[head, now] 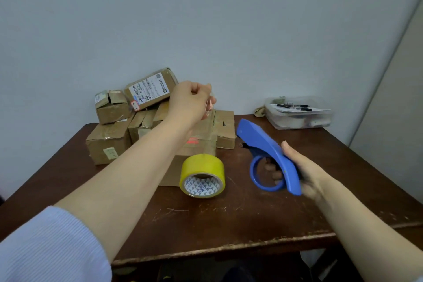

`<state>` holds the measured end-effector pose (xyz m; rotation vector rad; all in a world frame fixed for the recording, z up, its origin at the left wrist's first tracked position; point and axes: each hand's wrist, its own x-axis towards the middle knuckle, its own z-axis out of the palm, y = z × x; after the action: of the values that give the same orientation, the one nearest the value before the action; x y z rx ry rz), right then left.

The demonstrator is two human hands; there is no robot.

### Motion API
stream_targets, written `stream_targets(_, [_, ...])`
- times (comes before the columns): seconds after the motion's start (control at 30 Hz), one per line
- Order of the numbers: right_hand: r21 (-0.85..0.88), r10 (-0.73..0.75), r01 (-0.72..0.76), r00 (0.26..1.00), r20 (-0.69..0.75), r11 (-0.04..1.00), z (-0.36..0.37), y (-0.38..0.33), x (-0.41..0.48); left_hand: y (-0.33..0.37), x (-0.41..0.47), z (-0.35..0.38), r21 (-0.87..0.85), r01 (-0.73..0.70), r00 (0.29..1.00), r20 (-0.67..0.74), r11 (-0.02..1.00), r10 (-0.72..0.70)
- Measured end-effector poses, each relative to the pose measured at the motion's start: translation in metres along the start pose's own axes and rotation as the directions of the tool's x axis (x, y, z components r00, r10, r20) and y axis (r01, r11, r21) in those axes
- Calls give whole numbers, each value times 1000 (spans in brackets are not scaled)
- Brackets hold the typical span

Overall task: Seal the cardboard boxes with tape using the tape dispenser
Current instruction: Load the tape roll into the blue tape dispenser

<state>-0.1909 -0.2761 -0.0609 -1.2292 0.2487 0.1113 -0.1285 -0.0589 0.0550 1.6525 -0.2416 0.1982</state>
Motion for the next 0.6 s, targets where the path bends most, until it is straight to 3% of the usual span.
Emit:
stream_targets(0.17, [-176,34,-38,999,-25,984,-6,14,-9,4,0,14,63,-17,1000,11,998,17])
stream_targets(0.4, [-514,10,-137,970,-242,847,-8,23,8,10,-9,20,65,0,998,56,998,-4])
stream_targets(0.47, [-653,-44,-158,958,-282,741,-7,18,14,11,-12,21,53,9,997,70,999,-13])
stream_targets(0.53, [-803,-122,-183,946,-301,567,-7,13,19,12,-15,22,31,28,996,83,999,-30])
stream_targets(0.6, [-870,-175,-188,939,-295,456,-7,10,21,15,-17,23,9,49,994,94,999,-50])
